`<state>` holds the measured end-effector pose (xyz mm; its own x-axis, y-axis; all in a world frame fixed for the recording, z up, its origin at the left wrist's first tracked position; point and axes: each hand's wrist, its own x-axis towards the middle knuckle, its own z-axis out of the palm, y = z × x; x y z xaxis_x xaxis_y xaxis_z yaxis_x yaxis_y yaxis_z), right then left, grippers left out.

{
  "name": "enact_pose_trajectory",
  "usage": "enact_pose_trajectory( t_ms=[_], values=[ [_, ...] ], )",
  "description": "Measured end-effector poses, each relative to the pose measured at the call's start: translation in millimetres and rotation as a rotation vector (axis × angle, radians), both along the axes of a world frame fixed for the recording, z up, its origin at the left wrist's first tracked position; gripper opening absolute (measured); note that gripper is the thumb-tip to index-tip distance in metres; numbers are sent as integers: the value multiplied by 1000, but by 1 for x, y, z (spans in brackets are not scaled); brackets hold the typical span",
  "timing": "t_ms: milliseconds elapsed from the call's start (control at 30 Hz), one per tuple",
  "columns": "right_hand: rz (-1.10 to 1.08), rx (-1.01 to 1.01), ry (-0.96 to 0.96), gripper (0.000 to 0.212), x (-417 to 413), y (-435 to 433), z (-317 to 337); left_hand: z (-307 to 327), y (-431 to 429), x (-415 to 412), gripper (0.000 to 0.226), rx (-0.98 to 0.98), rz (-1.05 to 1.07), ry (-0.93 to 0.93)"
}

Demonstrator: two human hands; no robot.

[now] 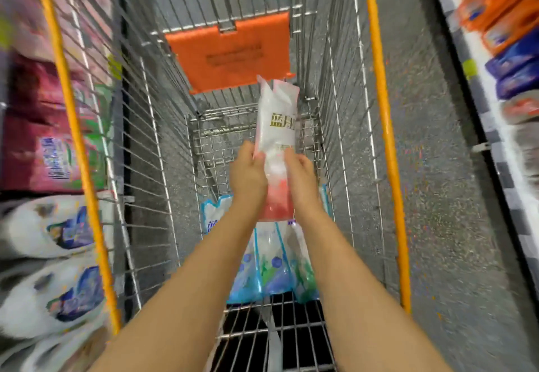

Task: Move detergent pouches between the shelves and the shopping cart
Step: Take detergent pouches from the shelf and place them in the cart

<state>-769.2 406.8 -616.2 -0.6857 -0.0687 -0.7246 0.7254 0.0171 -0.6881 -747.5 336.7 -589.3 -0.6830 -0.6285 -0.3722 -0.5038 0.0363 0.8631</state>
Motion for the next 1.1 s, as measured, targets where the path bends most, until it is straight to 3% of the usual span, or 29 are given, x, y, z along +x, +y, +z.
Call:
enact_pose_trajectory(
  t_ms=[67,133,267,400,433,500,567,633,667,800,933,1033,1100],
  values=[
    [25,-150,13,92,-4,-16,18,44,-9,7,30,25,13,140],
    [93,-337,31,106,-7,-37,60,96,-25,14,31,41,72,257],
    [286,-497,242,89,0,-82,164,194,-66,39,32,-27,191,498],
    [384,-668,418,27,33,-119,262,280,-102,92,29,-158,230,648],
    [409,-698,449,22,45,-127,282,298,-109,109,25,-205,245,671],
    [488,-749,542,30,78,-143,321,334,-119,151,14,-281,278,722],
    [565,-828,633,51,120,-159,356,365,-126,200,9,-313,317,793],
    [654,-900,692,75,168,-170,388,392,-130,255,17,-355,363,861],
    [694,-935,708,77,196,-175,401,404,-132,285,24,-379,388,892],
    [793,-1054,775,49,317,-189,454,450,-134,413,21,-509,487,940],
    [883,-1180,855,46,447,-203,494,488,-128,541,27,-642,619,984],
    [938,-1278,805,21,531,-213,519,511,-122,624,26,-721,703,989],
    [985,-1339,779,26,582,-219,532,525,-119,673,24,-792,761,970]
  ],
)
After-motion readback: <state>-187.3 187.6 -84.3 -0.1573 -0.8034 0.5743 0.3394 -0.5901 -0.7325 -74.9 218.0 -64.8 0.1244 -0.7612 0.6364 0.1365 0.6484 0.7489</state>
